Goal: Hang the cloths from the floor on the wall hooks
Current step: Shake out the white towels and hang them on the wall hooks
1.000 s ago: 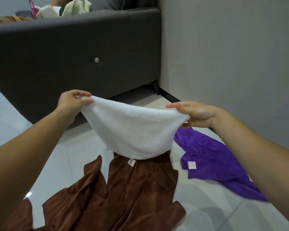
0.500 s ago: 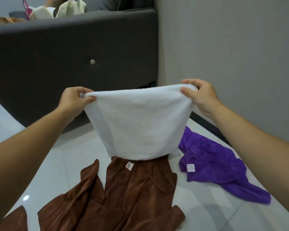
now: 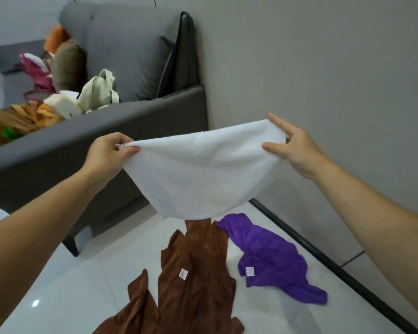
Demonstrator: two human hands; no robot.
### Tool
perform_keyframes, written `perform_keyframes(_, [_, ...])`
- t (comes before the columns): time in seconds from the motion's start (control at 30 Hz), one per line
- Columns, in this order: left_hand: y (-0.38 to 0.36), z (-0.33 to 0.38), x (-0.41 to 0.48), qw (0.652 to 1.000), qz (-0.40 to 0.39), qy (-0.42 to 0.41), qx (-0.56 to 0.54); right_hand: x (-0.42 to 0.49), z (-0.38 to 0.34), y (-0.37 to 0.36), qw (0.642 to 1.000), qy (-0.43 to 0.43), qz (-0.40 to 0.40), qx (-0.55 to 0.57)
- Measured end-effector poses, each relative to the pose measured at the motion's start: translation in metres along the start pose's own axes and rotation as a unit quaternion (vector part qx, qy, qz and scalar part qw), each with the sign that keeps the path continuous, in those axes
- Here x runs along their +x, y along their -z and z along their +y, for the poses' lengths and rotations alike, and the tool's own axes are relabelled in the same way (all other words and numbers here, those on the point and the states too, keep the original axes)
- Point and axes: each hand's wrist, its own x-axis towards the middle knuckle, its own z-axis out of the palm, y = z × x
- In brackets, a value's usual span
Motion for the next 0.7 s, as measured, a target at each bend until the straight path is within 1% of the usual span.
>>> perform_keyframes(0.23, [0.112,0.21,0.016,0.999,-0.037,-0.017,-0.007,-0.015,-0.216,0.099,0.999,-0.017,0.048,-0.018])
perform_keyframes(0.4, [0.176,0.345,0.014,0.997,-0.043,-0.058,0.005,-0.041,-0.351,0.165,0.995,-0.02,0.092,-0.034])
perform_keyframes(0.53, [0.212,0.419,0.021,0.994,-0.076,-0.076,0.016,-0.067,-0.421,0.212,0.99,-0.012,0.126,-0.057])
perform_keyframes(0.7, [0.229,0.482,0.031,0.984,-0.112,-0.139,0.0,-0.101,-0.488,0.247,0.978,0.006,0.189,-0.088])
